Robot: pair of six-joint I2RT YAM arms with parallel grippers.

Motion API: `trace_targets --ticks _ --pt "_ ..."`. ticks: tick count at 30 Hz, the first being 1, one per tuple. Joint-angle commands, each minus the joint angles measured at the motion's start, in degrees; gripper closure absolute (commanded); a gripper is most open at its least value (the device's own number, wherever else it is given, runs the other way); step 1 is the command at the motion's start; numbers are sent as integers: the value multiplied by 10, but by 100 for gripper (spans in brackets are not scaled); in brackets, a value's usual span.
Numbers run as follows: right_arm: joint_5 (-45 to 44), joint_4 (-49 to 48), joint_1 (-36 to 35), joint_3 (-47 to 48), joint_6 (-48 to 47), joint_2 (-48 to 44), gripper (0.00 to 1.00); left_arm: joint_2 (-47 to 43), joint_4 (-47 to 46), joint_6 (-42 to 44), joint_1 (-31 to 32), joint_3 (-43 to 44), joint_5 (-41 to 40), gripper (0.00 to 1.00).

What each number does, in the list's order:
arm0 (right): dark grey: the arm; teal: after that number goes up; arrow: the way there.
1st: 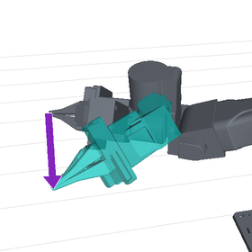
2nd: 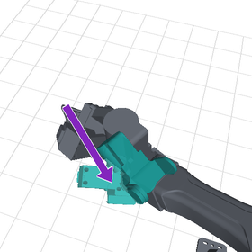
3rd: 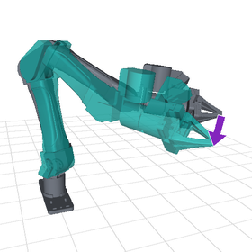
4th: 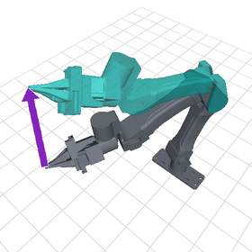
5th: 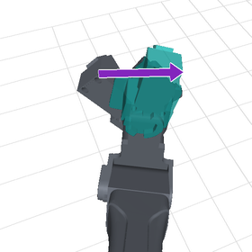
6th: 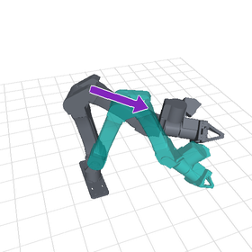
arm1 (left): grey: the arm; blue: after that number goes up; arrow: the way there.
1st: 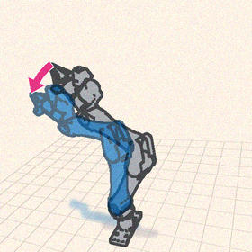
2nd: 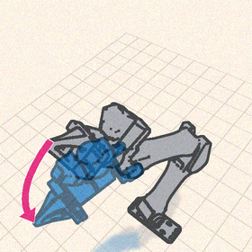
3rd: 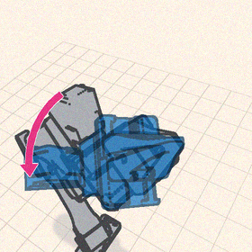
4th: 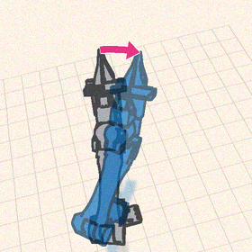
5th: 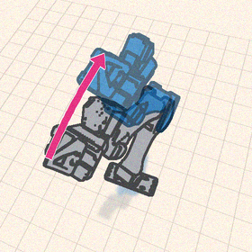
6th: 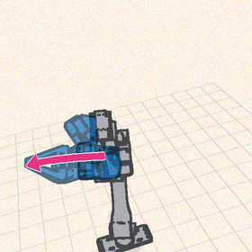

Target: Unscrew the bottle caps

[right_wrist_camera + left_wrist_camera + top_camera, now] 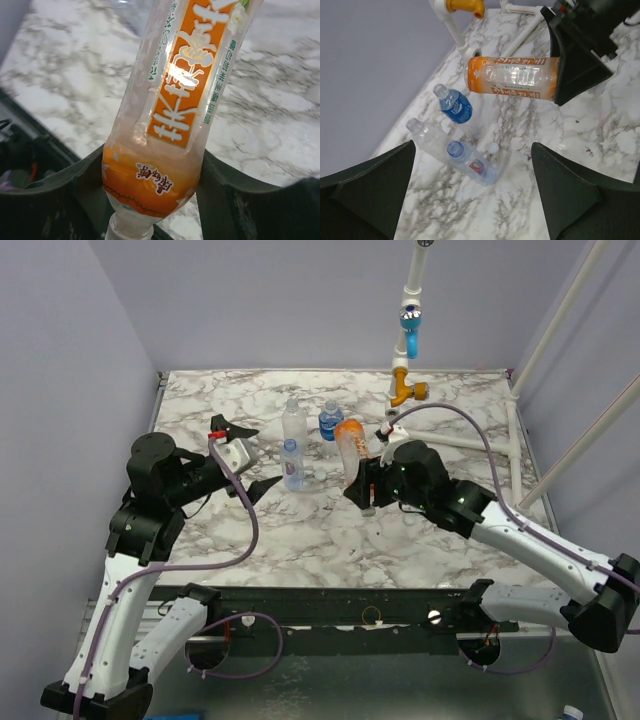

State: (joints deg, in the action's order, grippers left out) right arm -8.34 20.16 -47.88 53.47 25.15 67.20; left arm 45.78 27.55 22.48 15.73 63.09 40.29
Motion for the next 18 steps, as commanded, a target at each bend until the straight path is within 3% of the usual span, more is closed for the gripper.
trace_targets --ticks 1,6,13,18 --pt "197 78 2 60 -47 -45 55 -37 -2 205 -1 -2 62 1" --pt "323 94 2 154 -60 -43 55 -70 -10 425 -1 -29 95 1" --pt "418 103 2 307 -63 67 55 -110 -32 707 -1 -84 148 1" --pt "456 111 2 382 -70 135 55 -116 -42 769 -1 -98 152 1"
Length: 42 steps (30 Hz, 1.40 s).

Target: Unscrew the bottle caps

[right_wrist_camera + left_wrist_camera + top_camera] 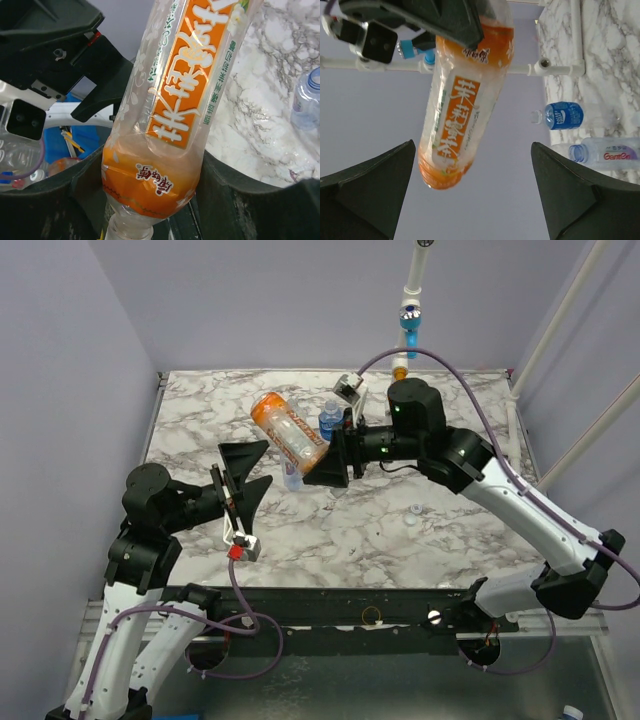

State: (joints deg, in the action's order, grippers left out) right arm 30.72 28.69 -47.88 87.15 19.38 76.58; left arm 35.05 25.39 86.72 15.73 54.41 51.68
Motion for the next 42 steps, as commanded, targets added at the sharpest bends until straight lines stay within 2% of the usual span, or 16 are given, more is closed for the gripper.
trace_targets --ticks 1,12,23,24,27,30,34,39,42 --pt "70 30 2 56 -14 55 55 -10 -22 137 -1 -16 33 1" --pt "111 35 -20 111 -14 123 58 9 -27 164 -1 -43 -15 1" --pt "111 61 -45 160 -30 177 59 37 -45 131 -1 -28 -47 1" --pt "108 64 -45 164 -31 181 59 36 -45 122 -1 -26 -47 3" --pt "86 73 -45 176 -36 188 57 33 -45 104 -1 -21 -50 22" --pt "55 80 -45 189 -37 192 45 30 -45 81 -1 -18 -54 44" --pt "15 77 -45 211 -36 190 24 25 -47 50 -1 -21 -63 64" --pt "-116 62 -45 224 -39 156 0 20 -55 -52 -1 -15 -91 71" --pt "-180 14 -45 199 -34 112 0 23 -72 -167 -1 -7 -111 71"
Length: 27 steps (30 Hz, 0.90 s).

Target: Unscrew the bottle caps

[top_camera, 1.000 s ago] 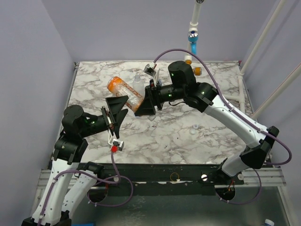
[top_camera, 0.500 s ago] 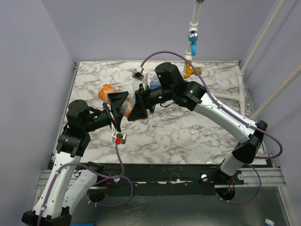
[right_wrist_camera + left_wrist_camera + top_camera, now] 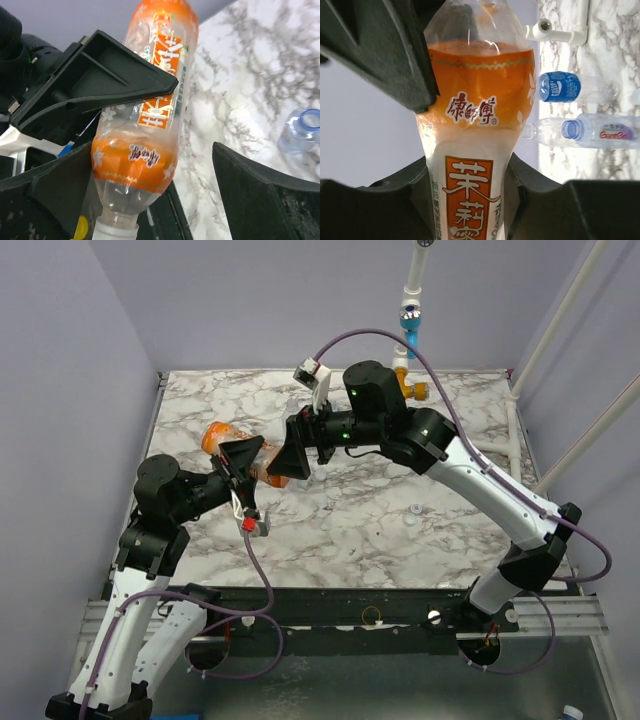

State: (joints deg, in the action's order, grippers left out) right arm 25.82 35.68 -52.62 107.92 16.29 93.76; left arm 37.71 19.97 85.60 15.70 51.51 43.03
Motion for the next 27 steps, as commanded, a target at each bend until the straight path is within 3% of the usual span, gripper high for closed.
trace_targets --ticks 1,6,13,20,27 --pt "-146 -72 2 -18 -2 -75 0 -2 -27 -196 -1 27 -32 71" --pt "-162 -141 2 -46 4 -119 0 17 -46 -416 -1 50 -68 72" --pt "-141 -188 2 -21 14 -89 6 40 -84 -663 -1 61 -95 73" --pt "-129 -241 2 -6 26 -62 15 50 -110 -772 -1 69 -111 74" --pt "-121 -264 1 5 39 -37 32 55 -118 -800 -1 66 -116 75"
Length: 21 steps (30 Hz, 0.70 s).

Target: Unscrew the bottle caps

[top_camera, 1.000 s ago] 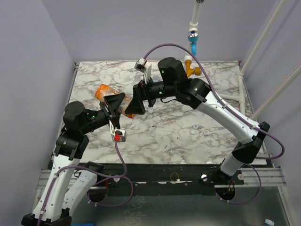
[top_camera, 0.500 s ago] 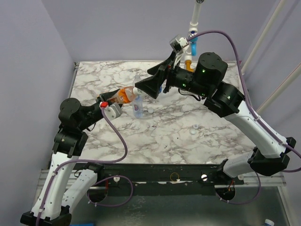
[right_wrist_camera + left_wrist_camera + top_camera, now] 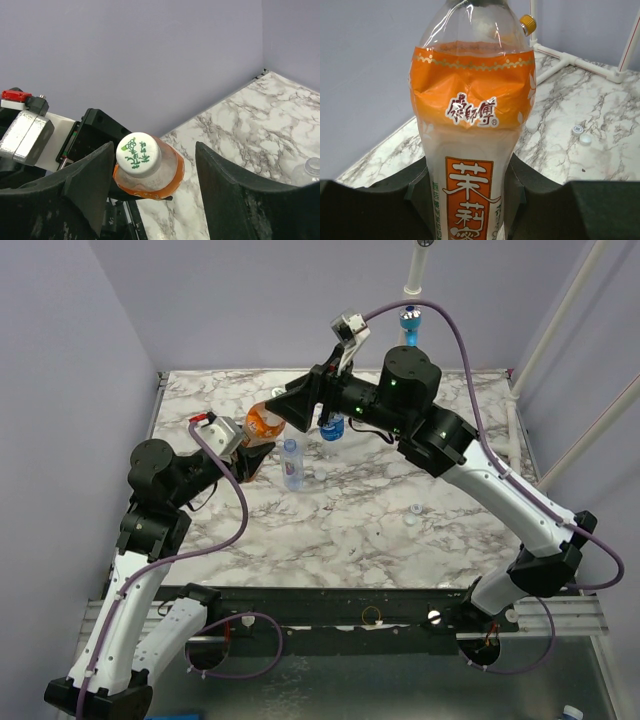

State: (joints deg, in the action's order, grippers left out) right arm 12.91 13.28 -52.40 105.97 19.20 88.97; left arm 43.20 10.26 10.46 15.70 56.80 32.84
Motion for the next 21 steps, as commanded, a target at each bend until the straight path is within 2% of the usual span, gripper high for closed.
trace_targets --ticks 1,13,17,21 --pt "9 -43 -1 24 11 13 35 0 -22 -51 -1 12 -12 75" --pt "26 -78 -1 26 25 35 65 4 -30 -90 -1 5 -14 75" --pt "37 -79 -1 27 23 34 79 6 -34 -115 -1 10 -8 75" --pt "113 -111 -1 7 -1 12 89 13 -40 -177 -1 28 32 68"
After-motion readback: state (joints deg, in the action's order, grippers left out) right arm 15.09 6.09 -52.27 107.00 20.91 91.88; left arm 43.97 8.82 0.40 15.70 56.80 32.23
